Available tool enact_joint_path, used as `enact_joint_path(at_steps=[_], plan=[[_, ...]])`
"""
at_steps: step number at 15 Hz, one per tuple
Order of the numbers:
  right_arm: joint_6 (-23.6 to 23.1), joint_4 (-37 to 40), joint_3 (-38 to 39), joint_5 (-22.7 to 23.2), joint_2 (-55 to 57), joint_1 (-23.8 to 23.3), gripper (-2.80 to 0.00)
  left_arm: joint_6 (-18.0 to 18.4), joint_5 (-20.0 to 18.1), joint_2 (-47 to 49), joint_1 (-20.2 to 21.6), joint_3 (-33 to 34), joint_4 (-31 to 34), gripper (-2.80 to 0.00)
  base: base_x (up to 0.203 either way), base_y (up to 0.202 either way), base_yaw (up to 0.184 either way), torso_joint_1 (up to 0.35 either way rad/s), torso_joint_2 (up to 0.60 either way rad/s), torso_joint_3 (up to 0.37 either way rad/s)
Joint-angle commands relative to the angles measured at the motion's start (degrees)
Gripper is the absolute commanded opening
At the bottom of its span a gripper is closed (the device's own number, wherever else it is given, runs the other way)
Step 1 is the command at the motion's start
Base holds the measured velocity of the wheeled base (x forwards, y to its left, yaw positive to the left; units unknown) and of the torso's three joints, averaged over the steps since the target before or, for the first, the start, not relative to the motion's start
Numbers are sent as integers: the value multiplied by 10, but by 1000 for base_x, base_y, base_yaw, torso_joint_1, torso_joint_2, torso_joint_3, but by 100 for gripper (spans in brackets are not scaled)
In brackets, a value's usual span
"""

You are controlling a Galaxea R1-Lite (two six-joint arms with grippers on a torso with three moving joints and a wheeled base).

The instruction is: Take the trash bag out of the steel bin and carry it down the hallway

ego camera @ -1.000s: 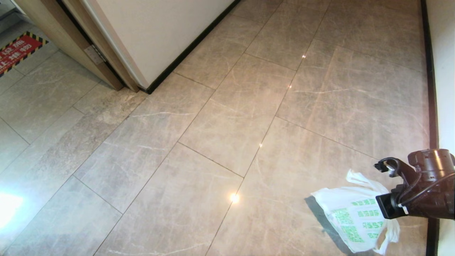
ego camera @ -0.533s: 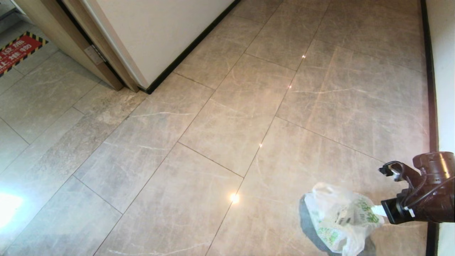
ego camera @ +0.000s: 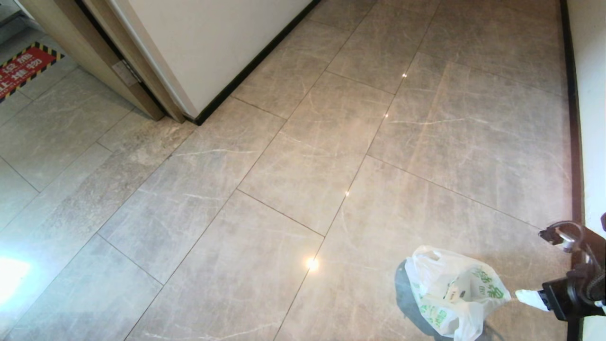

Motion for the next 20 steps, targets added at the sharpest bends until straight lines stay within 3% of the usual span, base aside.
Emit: enact_joint_path(at_steps=[1, 2, 3, 8, 11, 15, 17, 20], plan=[[0, 19, 4, 1, -90, 2, 0, 0, 0, 0, 0, 0, 0, -280, 0, 0, 0, 0, 0, 0], [0, 46, 3, 3, -117, 3, 0, 0, 0, 0, 0, 0, 0, -280, 0, 0, 0, 0, 0, 0], [4, 70, 4, 6, -141, 4, -280, 0, 0, 0, 0, 0, 0, -280, 0, 0, 0, 0, 0, 0], [30, 189, -3, 14, -280, 7, -280, 0, 0, 0, 0, 0, 0, -280, 0, 0, 0, 0, 0, 0], [50, 211, 27, 11, -395, 24, -280, 0, 0, 0, 0, 0, 0, -280, 0, 0, 0, 0, 0, 0], [91, 193, 160, -22, -550, 68, -280, 0, 0, 0, 0, 0, 0, -280, 0, 0, 0, 0, 0, 0], [118, 162, 188, -8, -617, 95, -280, 0, 0, 0, 0, 0, 0, -280, 0, 0, 0, 0, 0, 0], [127, 113, 232, 16, -713, 85, -280, 0, 0, 0, 0, 0, 0, -280, 0, 0, 0, 0, 0, 0]])
